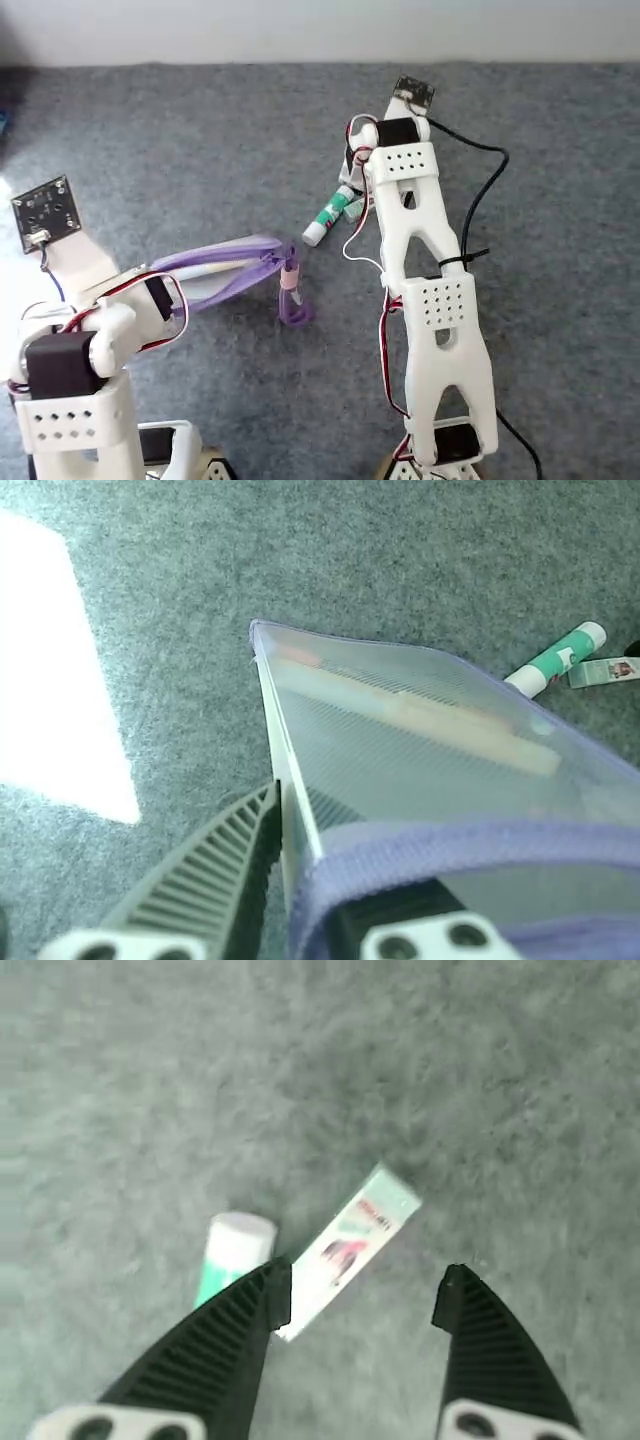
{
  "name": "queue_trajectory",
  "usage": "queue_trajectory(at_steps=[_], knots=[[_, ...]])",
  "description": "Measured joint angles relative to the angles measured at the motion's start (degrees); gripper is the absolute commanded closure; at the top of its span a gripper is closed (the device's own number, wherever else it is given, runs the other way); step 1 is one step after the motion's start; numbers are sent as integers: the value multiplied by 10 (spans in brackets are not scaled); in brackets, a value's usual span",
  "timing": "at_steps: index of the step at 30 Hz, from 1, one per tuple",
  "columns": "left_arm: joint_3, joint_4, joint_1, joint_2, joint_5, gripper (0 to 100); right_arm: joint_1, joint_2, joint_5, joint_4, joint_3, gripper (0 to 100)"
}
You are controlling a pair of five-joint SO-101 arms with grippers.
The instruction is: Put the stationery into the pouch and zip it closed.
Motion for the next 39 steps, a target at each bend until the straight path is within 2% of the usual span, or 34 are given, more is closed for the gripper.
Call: queue_trajectory(at_steps=[5, 27, 30, 32, 39], knots=[[0, 0, 0, 0, 0, 987, 14, 48, 2, -2, -31, 757], [0, 0, 0, 0, 0, 987, 17, 96, 8, -30, -98, 760], [0, 0, 0, 0, 0, 987, 14, 110, 30, -25, -101, 762], [0, 0, 0, 0, 0, 987, 13, 116, 39, -4, -112, 790], [0, 0, 0, 0, 0, 987, 36, 120, 60, 84, -120, 995]])
